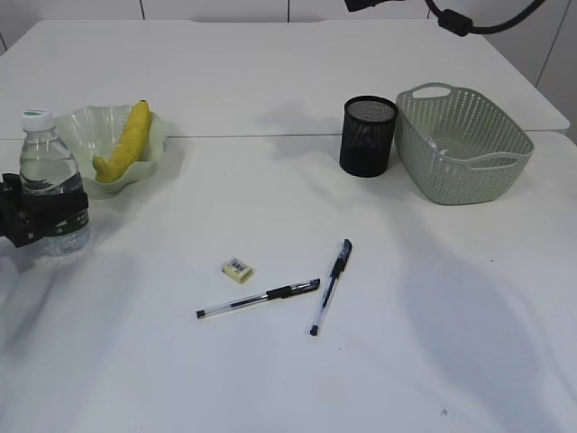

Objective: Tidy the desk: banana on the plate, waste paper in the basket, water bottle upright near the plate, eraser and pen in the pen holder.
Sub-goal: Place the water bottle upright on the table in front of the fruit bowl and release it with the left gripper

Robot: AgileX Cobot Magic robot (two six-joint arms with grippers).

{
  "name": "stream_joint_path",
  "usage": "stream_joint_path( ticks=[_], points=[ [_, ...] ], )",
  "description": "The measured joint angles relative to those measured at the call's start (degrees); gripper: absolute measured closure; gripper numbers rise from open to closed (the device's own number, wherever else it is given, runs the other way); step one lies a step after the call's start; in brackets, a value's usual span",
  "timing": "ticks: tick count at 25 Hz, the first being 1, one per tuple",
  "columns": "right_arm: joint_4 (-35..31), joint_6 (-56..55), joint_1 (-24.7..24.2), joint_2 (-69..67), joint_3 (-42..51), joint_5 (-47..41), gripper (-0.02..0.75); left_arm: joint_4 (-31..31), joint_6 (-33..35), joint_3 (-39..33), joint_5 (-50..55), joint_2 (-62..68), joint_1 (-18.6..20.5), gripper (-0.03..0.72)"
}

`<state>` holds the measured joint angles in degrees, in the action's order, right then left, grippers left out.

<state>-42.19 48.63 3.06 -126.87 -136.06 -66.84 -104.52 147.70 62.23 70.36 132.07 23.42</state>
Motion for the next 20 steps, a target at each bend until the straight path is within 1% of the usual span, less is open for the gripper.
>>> stream_joint_path(
  ticks=[9,20],
  points=[
    [0.0,0.6,0.0,0.0,0.0,0.1,0.343,-0.2,0.2,0.9,-0.7,0.1,-2.2,0.27],
    [0.0,0.7,0.0,0.0,0.0,0.1,0.347,-0.2,0.3,0.9,-1.0,0.1,-2.4,0.247]
  ],
)
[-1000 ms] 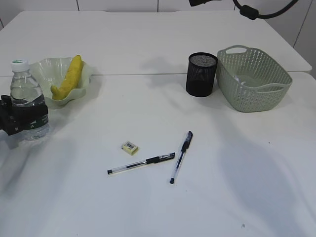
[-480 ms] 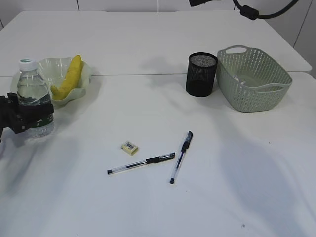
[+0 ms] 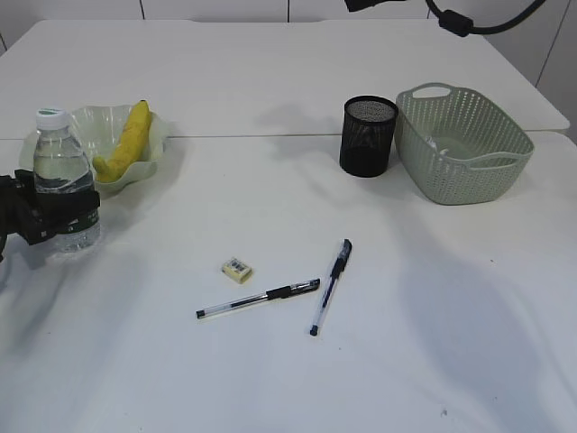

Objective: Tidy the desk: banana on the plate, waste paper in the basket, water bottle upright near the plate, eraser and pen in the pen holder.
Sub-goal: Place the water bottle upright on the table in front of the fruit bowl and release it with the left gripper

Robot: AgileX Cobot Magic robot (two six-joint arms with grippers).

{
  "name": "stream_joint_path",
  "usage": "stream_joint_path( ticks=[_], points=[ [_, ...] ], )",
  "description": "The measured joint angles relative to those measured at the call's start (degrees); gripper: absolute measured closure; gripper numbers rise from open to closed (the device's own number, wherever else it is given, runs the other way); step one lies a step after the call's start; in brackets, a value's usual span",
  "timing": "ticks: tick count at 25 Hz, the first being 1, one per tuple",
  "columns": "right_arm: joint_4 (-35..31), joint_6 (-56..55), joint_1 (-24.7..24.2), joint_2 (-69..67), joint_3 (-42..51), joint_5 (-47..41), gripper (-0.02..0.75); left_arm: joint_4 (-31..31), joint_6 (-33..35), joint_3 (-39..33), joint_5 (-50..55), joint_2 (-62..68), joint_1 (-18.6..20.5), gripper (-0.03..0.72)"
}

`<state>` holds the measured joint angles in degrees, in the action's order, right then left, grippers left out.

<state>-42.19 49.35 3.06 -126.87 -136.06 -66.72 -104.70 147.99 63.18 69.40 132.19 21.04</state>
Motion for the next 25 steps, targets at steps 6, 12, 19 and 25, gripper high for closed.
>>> stream_joint_path(
  ticks=[6,12,19,25],
  points=[
    [0.0,0.0,0.0,0.0,0.0,0.0,0.348,0.0,0.0,0.0,0.0,0.0,0.0,0.239],
    [0.0,0.0,0.0,0.0,0.0,0.0,0.349,0.0,0.0,0.0,-0.1,0.0,0.0,0.239],
    [0.0,0.1,0.0,0.0,0.0,0.0,0.349,0.0,0.0,0.0,-0.1,0.0,0.0,0.24],
    [0.0,0.2,0.0,0.0,0.0,0.0,0.349,0.0,0.0,0.0,-0.5,-0.3,0.0,0.24]
  ],
)
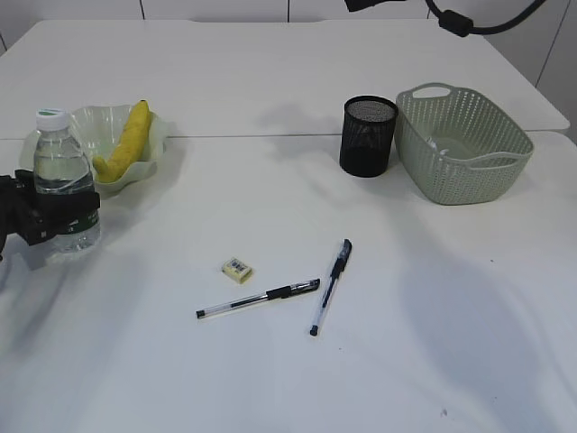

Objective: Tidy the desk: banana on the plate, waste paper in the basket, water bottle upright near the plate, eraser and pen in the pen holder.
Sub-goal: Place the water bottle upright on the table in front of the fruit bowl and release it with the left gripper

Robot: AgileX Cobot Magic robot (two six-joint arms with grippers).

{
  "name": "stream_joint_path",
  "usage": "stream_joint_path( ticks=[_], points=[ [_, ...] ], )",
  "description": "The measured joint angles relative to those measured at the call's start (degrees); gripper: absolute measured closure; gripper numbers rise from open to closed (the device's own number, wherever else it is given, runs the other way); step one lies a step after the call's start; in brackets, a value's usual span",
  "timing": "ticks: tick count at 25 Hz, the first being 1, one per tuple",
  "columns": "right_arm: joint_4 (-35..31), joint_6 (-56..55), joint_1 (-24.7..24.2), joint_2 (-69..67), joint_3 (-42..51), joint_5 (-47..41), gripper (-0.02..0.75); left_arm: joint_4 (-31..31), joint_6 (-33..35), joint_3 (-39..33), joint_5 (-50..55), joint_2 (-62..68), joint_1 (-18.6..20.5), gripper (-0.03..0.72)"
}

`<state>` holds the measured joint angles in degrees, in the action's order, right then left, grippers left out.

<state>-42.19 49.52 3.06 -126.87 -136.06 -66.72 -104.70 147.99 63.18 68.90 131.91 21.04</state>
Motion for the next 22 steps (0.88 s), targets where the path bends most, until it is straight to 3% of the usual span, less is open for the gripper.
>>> stream_joint_path(
  ticks=[22],
  points=[
    [0.0,0.3,0.0,0.0,0.0,0.0,0.349,0.5,-1.0,0.0,-1.0,-0.6,0.0,0.221]
  ],
)
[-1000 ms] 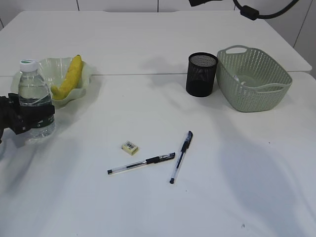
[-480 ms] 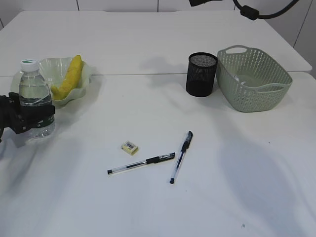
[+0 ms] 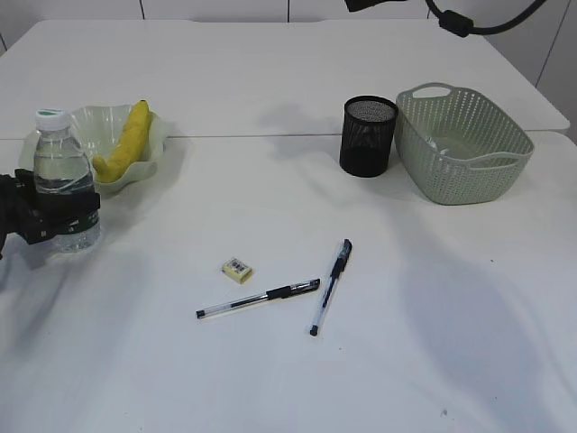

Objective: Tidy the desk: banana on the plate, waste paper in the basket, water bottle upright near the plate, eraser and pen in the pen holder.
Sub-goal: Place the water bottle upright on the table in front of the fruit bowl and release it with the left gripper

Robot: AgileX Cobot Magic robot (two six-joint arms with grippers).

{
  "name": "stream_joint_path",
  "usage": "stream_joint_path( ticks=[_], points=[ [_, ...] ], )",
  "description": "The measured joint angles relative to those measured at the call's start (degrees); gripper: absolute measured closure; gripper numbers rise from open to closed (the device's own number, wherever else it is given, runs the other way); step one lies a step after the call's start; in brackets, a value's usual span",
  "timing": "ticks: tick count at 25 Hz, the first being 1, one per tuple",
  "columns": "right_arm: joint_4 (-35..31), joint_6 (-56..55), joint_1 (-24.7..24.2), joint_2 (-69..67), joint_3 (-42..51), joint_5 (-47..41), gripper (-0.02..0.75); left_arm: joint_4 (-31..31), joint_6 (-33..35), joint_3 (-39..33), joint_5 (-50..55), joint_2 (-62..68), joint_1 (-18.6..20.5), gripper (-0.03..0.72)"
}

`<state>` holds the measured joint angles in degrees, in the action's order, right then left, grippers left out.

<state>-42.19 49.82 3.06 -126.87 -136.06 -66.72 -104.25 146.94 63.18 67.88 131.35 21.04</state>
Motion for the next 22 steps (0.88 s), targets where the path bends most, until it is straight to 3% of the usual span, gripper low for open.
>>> stream_joint_path(
  ticks=[22],
  points=[
    [0.0,0.3,0.0,0.0,0.0,0.1,0.349,1.5,-0.3,-0.1,-2.6,-1.6,0.0,0.208]
  ],
)
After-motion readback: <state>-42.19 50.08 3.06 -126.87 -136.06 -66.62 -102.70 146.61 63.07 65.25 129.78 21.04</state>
